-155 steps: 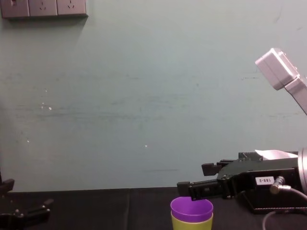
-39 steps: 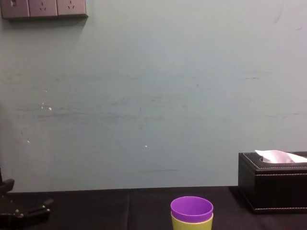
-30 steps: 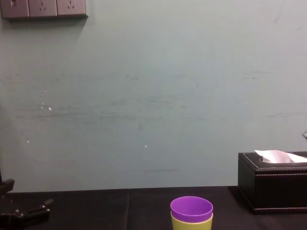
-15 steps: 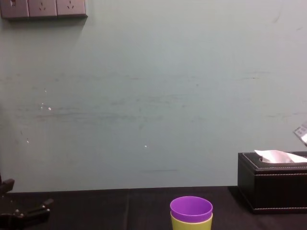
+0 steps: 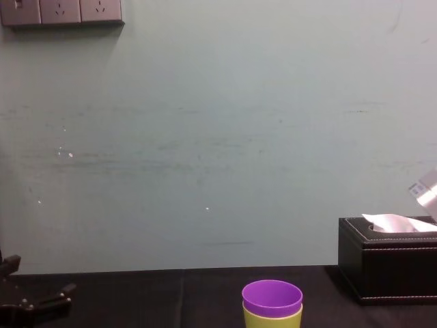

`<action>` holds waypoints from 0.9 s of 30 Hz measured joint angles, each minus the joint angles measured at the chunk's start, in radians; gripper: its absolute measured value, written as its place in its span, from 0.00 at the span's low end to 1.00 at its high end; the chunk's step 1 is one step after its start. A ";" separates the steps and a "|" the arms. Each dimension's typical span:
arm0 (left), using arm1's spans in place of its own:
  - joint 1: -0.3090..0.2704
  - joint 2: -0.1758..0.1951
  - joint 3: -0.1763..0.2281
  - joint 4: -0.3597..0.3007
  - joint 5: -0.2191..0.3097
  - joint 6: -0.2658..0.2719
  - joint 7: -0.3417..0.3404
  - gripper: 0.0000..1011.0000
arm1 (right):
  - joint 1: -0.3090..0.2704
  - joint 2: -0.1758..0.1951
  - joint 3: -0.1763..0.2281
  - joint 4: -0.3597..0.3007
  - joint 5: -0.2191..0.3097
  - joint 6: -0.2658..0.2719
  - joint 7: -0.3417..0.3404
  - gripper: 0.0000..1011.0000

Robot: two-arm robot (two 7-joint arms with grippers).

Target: Stack the three plastic cups sequentially using one hand.

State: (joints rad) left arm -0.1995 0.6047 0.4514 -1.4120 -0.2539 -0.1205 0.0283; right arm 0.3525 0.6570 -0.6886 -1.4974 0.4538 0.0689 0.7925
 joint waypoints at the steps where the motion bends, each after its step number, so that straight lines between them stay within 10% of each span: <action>1: 0.000 0.000 0.000 0.000 0.000 0.000 0.000 1.00 | 0.002 -0.003 -0.001 0.002 -0.003 0.000 -0.002 0.99; 27: 0.000 0.000 0.000 0.000 0.000 0.000 0.000 1.00 | 0.014 -0.035 -0.002 0.032 -0.019 -0.002 -0.014 0.99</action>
State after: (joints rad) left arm -0.1995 0.6047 0.4514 -1.4120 -0.2539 -0.1205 0.0283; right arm 0.3660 0.6217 -0.6911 -1.4655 0.4350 0.0668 0.7781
